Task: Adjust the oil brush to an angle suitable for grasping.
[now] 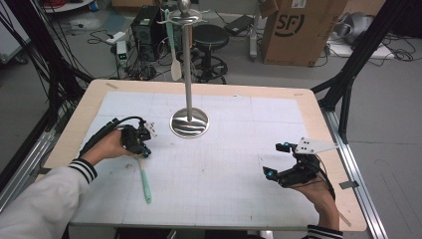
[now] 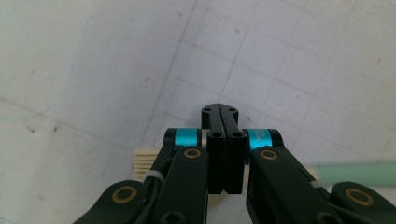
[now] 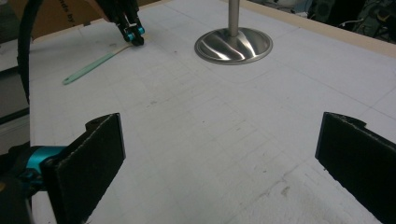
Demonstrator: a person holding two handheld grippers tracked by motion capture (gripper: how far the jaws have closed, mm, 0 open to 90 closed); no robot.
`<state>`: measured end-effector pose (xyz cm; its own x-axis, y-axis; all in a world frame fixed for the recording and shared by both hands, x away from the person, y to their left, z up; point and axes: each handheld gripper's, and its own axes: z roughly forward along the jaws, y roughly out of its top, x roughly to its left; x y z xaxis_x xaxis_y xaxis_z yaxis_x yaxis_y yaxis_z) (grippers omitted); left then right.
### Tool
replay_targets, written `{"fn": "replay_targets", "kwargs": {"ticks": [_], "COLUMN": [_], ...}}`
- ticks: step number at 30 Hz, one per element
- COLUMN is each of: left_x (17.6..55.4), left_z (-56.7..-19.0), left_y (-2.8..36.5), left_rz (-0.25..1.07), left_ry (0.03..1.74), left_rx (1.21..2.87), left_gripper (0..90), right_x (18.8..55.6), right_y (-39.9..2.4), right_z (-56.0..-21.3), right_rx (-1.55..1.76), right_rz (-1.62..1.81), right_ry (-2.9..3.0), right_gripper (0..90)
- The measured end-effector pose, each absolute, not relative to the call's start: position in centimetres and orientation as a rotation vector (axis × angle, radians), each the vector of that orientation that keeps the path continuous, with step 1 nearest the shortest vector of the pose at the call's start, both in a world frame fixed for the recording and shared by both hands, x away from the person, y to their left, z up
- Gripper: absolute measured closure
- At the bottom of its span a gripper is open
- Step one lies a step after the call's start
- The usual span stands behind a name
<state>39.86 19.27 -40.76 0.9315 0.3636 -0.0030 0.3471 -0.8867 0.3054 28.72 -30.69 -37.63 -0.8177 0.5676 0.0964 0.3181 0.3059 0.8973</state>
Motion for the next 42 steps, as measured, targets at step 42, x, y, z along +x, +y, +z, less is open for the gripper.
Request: {"fn": "replay_targets", "kwargs": {"ticks": [42], "left_x": [32.4], "left_z": [-32.8], "left_y": [19.7], "left_rz": [0.111], "left_ry": [0.005], "left_rx": [2.773], "left_gripper": [89.8], "right_x": [28.8], "right_y": [-30.0], "right_z": [-37.4], "right_rx": [0.793], "right_rz": [1.513], "right_ry": [2.349], "right_gripper": [0.1]}}
